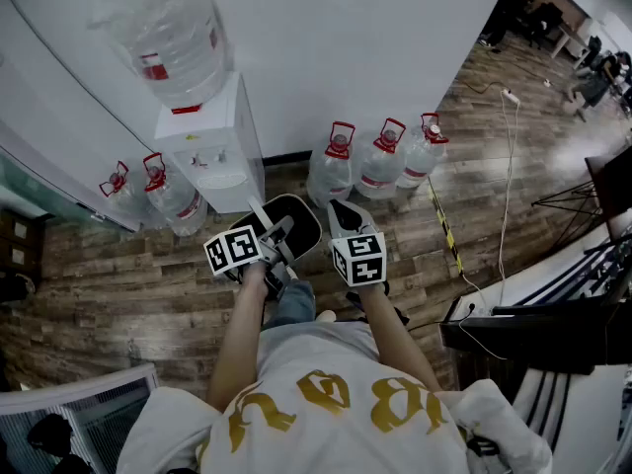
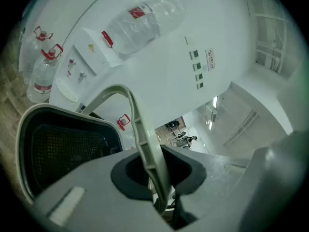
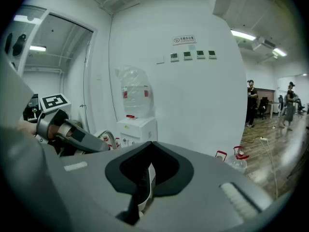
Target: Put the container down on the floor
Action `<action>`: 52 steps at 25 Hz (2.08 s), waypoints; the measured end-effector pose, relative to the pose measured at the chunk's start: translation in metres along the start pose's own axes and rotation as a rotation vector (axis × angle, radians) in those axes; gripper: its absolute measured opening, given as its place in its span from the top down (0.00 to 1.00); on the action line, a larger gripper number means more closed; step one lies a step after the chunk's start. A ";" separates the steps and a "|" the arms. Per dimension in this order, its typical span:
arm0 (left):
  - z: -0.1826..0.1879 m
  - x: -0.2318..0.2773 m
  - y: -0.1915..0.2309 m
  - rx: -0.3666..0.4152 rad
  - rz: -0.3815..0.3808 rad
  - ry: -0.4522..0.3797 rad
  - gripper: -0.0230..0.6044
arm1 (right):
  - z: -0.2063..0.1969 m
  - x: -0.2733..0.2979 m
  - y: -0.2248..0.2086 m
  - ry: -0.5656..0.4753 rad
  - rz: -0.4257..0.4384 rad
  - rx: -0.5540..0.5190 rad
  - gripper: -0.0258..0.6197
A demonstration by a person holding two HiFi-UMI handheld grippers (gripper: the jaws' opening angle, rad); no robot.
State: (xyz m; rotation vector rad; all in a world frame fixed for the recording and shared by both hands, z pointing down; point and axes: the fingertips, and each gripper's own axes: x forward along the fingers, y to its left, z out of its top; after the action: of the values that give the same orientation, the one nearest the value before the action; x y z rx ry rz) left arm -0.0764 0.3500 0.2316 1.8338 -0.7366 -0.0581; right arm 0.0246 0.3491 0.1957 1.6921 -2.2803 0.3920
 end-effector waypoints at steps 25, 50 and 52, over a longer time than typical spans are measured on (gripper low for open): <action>0.025 0.012 0.008 -0.022 0.038 -0.059 0.89 | 0.000 0.014 -0.029 0.006 -0.050 -0.056 0.92; 0.151 0.178 0.076 -0.035 -0.010 0.204 0.90 | 0.021 0.224 -0.091 0.191 -0.108 -0.037 0.92; 0.160 0.187 0.080 -0.029 -0.020 0.215 0.90 | 0.023 0.234 -0.094 0.194 -0.113 -0.042 0.92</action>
State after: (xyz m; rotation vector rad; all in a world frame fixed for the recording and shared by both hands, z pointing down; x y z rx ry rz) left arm -0.0233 0.1047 0.2945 1.7865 -0.5631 0.1135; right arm 0.0477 0.1071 0.2674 1.6743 -2.0320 0.4592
